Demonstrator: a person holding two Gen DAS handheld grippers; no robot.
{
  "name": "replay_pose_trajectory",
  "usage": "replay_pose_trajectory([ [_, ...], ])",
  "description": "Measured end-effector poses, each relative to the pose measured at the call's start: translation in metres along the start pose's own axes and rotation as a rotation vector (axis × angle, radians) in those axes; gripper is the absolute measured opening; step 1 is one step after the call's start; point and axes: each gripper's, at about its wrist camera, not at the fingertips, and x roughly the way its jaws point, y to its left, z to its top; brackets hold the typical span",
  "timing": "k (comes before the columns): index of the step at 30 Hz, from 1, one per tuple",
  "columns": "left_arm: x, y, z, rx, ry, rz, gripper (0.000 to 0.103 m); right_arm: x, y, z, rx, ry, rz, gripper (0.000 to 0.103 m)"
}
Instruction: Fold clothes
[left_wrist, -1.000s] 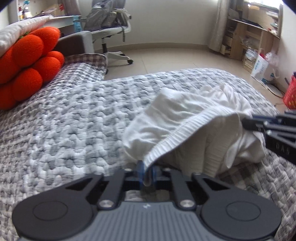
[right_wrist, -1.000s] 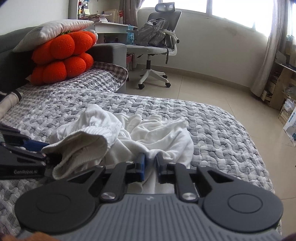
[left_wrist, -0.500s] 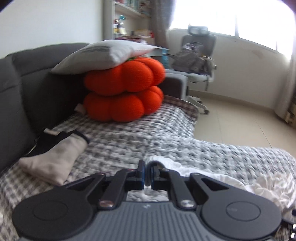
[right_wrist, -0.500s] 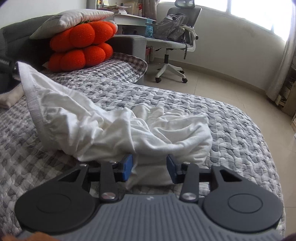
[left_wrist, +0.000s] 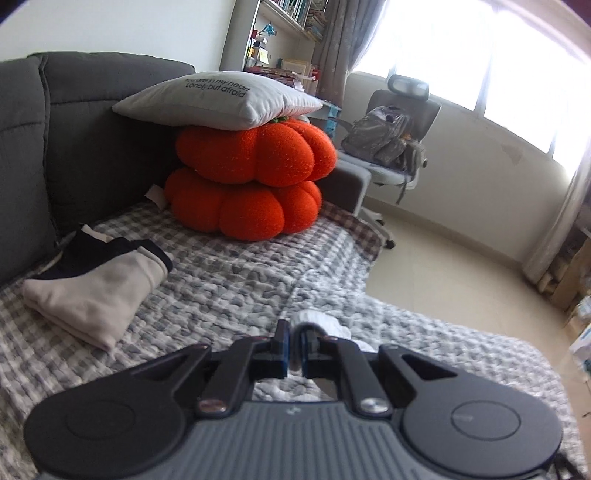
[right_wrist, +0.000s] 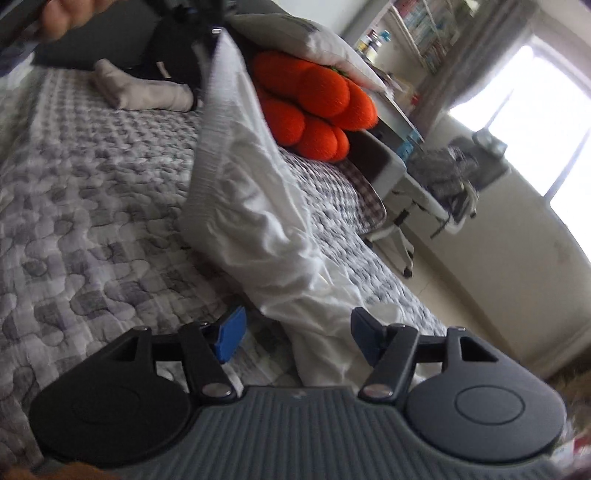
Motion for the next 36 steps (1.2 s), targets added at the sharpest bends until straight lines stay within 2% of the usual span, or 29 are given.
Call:
replay_pose_trajectory([
  [3,-0.011,0.005,0.001,-0.011,-0.015,-0.023,0.006,0.007,0.017,0.002,-0.1,-0.03,-0.013,0.059],
  [4,-0.014,0.007,0.001,-0.015,-0.019,-0.024,0.006,0.01,0.021,0.002,-0.126,-0.031,-0.018,0.041],
  [5,-0.016,0.01,0.001,-0.022,-0.021,-0.029,0.006,0.012,0.02,0.003,-0.13,-0.03,-0.015,0.008],
  [6,-0.017,0.013,0.001,-0.029,-0.022,-0.031,0.006,0.011,0.016,0.003,-0.11,-0.033,-0.003,0.0],
  [9,-0.02,0.023,0.003,-0.048,-0.009,-0.038,0.006,-0.008,-0.005,0.009,0.005,-0.102,-0.011,0.002],
  [13,-0.036,0.027,0.008,-0.075,-0.018,-0.086,0.006,-0.031,-0.039,0.008,0.124,-0.156,-0.095,0.001],
  [17,-0.061,0.018,0.011,-0.05,-0.051,-0.126,0.006,-0.065,-0.081,0.007,0.342,-0.241,-0.124,0.001],
  [19,-0.076,0.01,0.012,-0.044,-0.061,-0.173,0.006,-0.085,-0.098,0.009,0.433,-0.297,-0.173,0.001],
  [22,-0.101,-0.009,0.013,-0.017,-0.086,-0.268,0.006,-0.115,-0.115,0.011,0.514,-0.362,-0.295,0.001],
  [25,-0.126,-0.034,0.008,0.031,-0.107,-0.379,0.006,-0.144,-0.14,0.006,0.588,-0.407,-0.412,0.001],
  [28,-0.145,-0.06,-0.002,0.076,-0.094,-0.51,0.006,-0.177,-0.169,0.009,0.674,-0.453,-0.512,0.001],
  [31,-0.156,-0.076,-0.01,0.118,-0.097,-0.593,0.006,-0.208,-0.194,0.013,0.729,-0.518,-0.561,0.001],
  [33,-0.154,-0.077,-0.011,0.128,-0.108,-0.623,0.006,-0.213,-0.209,0.024,0.727,-0.545,-0.57,0.001],
  [36,-0.139,-0.073,-0.012,0.129,-0.116,-0.642,0.006,-0.186,-0.217,0.048,0.675,-0.539,-0.556,0.001],
])
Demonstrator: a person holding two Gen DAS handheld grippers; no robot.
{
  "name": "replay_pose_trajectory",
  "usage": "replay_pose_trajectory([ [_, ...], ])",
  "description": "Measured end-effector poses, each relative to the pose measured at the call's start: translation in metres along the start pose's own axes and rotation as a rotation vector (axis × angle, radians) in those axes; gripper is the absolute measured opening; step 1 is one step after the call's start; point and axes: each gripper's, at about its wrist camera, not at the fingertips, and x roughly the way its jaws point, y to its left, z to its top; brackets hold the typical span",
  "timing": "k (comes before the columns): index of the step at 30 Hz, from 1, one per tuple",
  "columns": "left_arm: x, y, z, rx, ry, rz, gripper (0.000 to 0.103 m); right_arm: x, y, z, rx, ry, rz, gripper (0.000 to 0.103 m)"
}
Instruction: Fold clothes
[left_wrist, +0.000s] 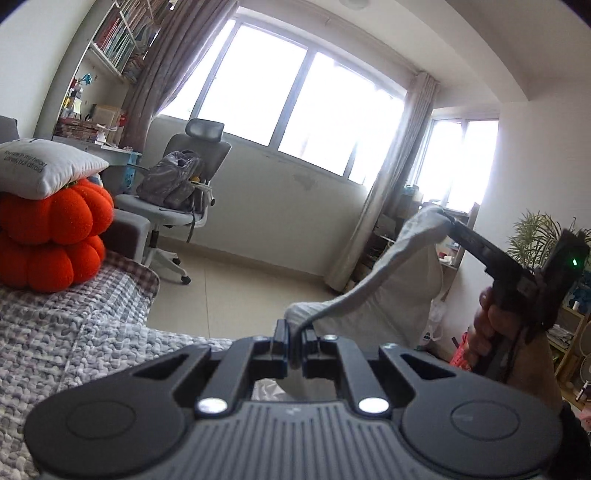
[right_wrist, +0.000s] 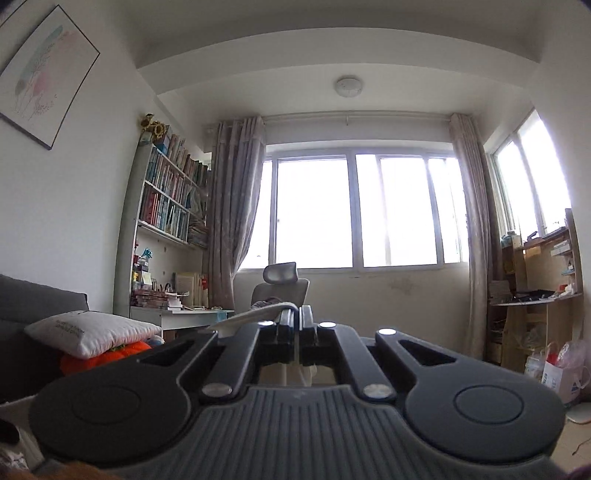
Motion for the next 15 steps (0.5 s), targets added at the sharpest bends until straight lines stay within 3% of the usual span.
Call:
replay_pose_trajectory([
  [3,0.019,0.039,0.0,-0.046,0.049,0.113,0.006,0.048,0.033,-0.029,-0.048,0.073,0.069,0.001],
  [5,0.029,0.076,-0.003,-0.119,0.084,0.228,0.006,0.094,0.063,-0.062,-0.009,0.179,0.158,0.001],
  [7,0.039,0.118,-0.009,-0.21,0.129,0.372,0.006,0.144,0.1,-0.101,0.038,0.307,0.256,0.001],
  [10,0.049,0.18,-0.031,-0.4,0.306,0.59,0.007,0.205,0.191,-0.161,-0.036,0.579,0.391,0.002],
  [12,0.045,0.212,-0.045,-0.572,0.36,0.604,0.007,0.215,0.235,-0.183,-0.11,0.686,0.417,0.003],
  [13,0.042,0.228,-0.052,-0.659,0.386,0.609,0.007,0.209,0.243,-0.186,-0.12,0.677,0.412,0.005],
  [15,0.038,0.233,-0.051,-0.662,0.368,0.665,0.007,0.198,0.238,-0.182,-0.098,0.658,0.425,0.019],
])
